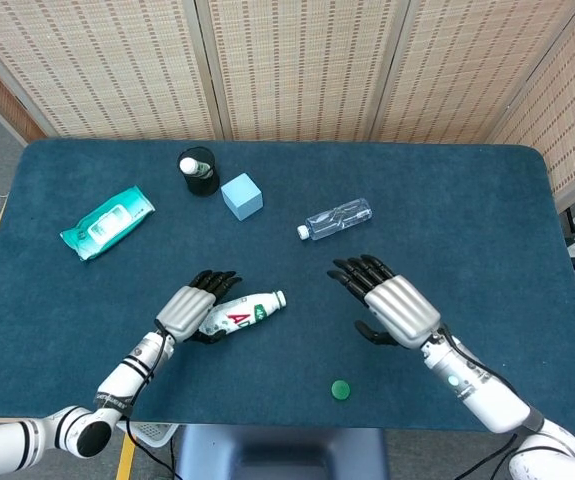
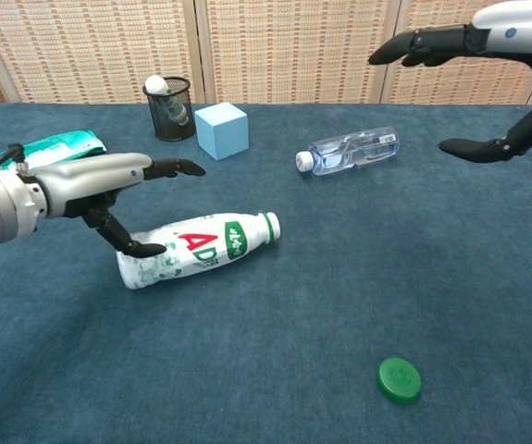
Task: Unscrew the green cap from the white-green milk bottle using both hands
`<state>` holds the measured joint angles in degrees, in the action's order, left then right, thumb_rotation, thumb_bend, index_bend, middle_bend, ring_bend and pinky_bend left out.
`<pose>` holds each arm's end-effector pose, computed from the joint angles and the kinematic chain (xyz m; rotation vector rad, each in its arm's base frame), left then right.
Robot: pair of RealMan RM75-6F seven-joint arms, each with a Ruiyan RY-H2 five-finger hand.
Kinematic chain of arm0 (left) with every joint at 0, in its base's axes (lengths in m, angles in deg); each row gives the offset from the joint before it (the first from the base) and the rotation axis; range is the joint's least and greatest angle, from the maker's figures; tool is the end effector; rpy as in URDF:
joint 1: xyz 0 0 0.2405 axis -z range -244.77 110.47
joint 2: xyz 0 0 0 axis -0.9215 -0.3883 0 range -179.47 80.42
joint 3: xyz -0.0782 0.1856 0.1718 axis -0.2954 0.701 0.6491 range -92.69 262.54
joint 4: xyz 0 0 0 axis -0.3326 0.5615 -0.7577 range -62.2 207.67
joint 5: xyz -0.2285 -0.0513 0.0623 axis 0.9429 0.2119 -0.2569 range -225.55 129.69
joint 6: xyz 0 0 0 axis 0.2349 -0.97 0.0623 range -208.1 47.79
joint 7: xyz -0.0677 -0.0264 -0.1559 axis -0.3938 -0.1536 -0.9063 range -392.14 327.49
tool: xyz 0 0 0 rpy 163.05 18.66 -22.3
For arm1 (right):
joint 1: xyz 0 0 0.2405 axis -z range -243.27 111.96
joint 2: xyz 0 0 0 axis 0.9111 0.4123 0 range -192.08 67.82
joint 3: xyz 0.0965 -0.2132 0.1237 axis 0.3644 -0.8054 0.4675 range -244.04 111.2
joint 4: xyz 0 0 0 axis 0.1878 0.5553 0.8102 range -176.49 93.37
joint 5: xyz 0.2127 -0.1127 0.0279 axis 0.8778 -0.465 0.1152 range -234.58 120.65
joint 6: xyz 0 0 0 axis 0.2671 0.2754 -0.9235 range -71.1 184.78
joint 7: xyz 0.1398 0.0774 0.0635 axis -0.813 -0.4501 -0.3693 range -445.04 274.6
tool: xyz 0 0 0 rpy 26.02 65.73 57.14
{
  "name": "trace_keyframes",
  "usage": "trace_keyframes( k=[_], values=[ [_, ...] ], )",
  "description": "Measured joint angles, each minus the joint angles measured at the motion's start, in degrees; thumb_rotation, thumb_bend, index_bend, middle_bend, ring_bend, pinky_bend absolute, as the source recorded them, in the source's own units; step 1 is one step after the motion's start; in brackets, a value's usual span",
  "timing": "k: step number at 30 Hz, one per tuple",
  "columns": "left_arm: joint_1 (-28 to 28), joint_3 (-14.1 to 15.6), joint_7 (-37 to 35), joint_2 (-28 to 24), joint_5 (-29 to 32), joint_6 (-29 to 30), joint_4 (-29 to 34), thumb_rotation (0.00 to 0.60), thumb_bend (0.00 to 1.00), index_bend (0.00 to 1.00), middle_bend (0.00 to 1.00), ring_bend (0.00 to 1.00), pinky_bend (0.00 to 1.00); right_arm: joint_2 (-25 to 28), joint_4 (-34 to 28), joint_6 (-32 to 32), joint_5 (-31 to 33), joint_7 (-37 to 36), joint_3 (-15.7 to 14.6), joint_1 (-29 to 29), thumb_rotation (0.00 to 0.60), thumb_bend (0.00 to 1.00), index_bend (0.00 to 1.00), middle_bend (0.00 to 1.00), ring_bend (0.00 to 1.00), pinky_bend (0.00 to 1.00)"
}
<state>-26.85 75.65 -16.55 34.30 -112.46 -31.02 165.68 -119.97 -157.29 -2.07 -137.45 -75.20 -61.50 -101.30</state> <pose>-0.1444 0.3500 -0.0587 -1.9691 -1.1171 -0.9164 -0.1262 -0.3012 0.0667 2.0076 -0.8967 1.0509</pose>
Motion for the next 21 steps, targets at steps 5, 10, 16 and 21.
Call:
trace_keyframes(
  k=[5,10,16,21],
  values=[
    [-3.8,2.1,-5.2,-2.5,-8.1,6.9,1.0,0.600,0.36,0.00,0.00,0.00,0.00,1.4,0.5,-5.8,-2.9,0.6,-2.6,4.9,0.600,0.34,0.00,0.00,0.00,0.00],
    [-10.2,7.2,-17.5,-5.8,-20.0,17.4,0.1,0.600,0.36,0.00,0.00,0.00,0.00,1.3,5.0,-14.3,-6.5,2.7,-7.4,13.8,0.600,0.34,0.00,0.00,0.00,0.00],
    [-23.3,13.2,-22.2,-8.7,-27.3,36.2,-6.2,0.600,0.36,0.00,0.00,0.00,0.00,-3.2,13.0,-24.5,-6.8,4.0,-10.9,24.4,0.600,0.34,0.00,0.00,0.00,0.00],
    [-31.5,15.9,-21.6,-10.7,-28.4,44.5,-12.2,0.600,0.36,0.00,0.00,0.00,0.00,-7.0,16.8,-28.3,-7.1,4.6,-11.2,28.1,0.600,0.34,0.00,0.00,0.00,0.00]
  ],
)
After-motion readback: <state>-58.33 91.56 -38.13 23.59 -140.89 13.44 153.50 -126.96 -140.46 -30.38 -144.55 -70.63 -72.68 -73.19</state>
